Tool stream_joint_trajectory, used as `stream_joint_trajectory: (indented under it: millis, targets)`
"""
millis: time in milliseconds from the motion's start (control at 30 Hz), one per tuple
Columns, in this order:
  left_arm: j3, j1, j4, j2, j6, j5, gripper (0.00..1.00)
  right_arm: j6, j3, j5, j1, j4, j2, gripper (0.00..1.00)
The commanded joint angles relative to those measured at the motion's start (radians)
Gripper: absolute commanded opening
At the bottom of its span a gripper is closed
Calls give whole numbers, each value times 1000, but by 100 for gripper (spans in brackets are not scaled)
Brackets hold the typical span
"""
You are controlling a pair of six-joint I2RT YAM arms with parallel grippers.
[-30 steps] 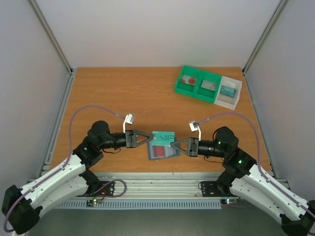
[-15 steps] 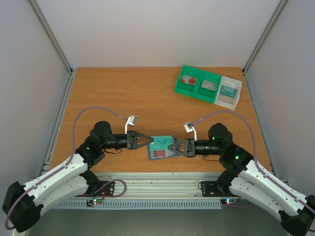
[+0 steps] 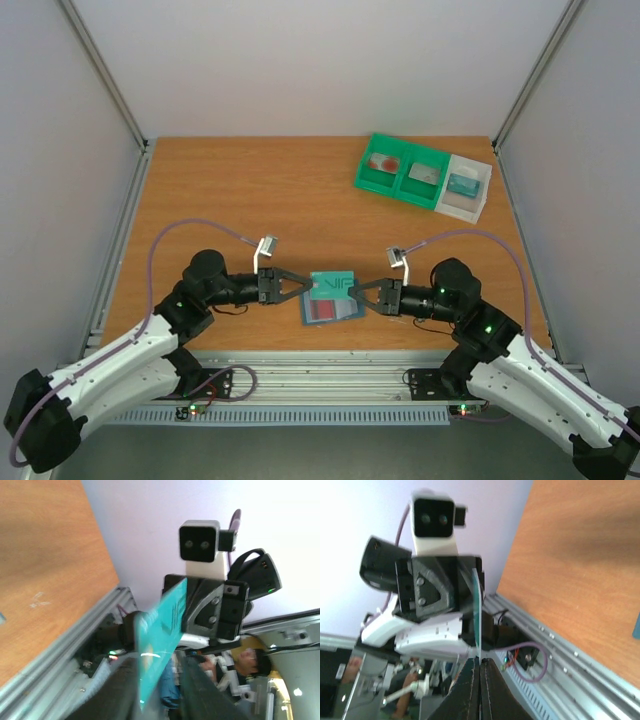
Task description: Take the credit cards out of the card holder
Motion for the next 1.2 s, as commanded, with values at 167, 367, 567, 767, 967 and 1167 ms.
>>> stream_joint_trajectory:
  millis: [167, 367, 567, 767, 967, 1167]
  targets:
    - [53, 6, -295, -106, 135, -120, 73, -164, 203, 254, -6, -277, -8, 1]
    - [174, 6, -572, -81, 303, -215, 99, -344, 421, 486, -10, -531, 126, 1]
    - [233, 6, -734, -83, 406, -287, 99, -473, 587, 603, -65, -610, 306, 1]
    - [260, 6, -847, -96, 522, -318, 99, -549, 651, 570, -252, -586, 450, 1]
    - [240, 7, -844, -105, 557, -295, 99, -549, 655, 353, -551, -523, 580, 1]
    - [225, 8, -833, -117, 560, -273, 99, -549, 678, 296, -743, -483, 700, 1]
